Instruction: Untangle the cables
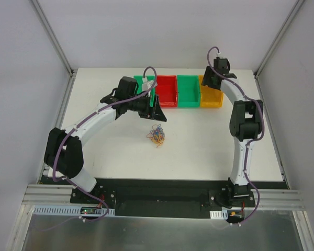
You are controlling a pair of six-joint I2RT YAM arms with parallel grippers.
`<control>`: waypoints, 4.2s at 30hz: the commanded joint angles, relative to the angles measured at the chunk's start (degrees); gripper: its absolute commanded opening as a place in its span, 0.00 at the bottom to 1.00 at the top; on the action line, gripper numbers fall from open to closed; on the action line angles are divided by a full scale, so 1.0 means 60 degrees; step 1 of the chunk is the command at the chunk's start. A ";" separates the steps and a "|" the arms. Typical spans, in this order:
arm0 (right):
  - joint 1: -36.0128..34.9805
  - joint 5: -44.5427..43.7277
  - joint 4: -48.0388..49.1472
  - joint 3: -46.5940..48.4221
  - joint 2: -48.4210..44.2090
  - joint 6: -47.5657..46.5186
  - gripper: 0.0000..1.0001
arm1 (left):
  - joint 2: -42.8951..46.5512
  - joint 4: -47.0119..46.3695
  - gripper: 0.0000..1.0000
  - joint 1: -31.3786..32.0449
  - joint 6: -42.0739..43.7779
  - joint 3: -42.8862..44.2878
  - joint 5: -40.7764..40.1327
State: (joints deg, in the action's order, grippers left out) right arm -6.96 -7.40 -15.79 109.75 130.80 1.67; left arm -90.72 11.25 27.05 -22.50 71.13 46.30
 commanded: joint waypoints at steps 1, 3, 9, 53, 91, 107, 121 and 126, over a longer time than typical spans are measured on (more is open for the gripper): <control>-0.0231 -0.0333 -0.0444 -0.0711 -0.2505 -0.0481 0.74 | 0.0061 0.0454 0.70 0.0048 0.0629 0.0463 -0.0524; -0.0304 -0.0640 -0.0764 -0.1138 -0.3077 -0.0542 0.77 | 0.0046 0.0644 0.70 0.0048 0.0805 0.0537 -0.0802; -0.0961 0.0217 -0.0727 -0.4382 -0.5535 0.0146 0.79 | -0.0158 0.1202 0.68 -0.0055 0.0924 0.0844 -0.1316; -0.8640 -0.3307 0.3790 -1.0178 -0.6142 0.3633 0.24 | -0.2883 0.0015 0.35 -0.0201 -0.1421 0.0142 -0.0539; -0.6868 -0.7189 -0.2975 -1.2771 -1.6116 0.3574 0.00 | 0.0880 0.1348 0.00 -0.1271 0.0674 0.0405 -0.4889; -0.6325 -0.7922 -0.4999 -0.9769 -1.8182 0.2519 0.00 | 0.0969 0.1744 0.00 -0.1856 0.0147 0.0420 -0.6134; -0.6369 -0.8009 -0.5599 -0.7600 -1.9193 0.1421 0.00 | 0.0442 0.2037 0.00 -0.2252 -0.0190 0.0552 -0.6296; -0.6369 -0.8580 -0.5573 -0.7336 -1.9850 0.1085 0.00 | 0.0340 0.2081 0.00 -0.2325 -0.0146 0.0566 -0.6457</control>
State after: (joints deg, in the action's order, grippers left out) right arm -45.19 -55.13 -48.80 63.48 14.98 12.12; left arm -88.53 23.29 14.09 -23.16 72.29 9.19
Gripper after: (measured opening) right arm 0.009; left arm 0.006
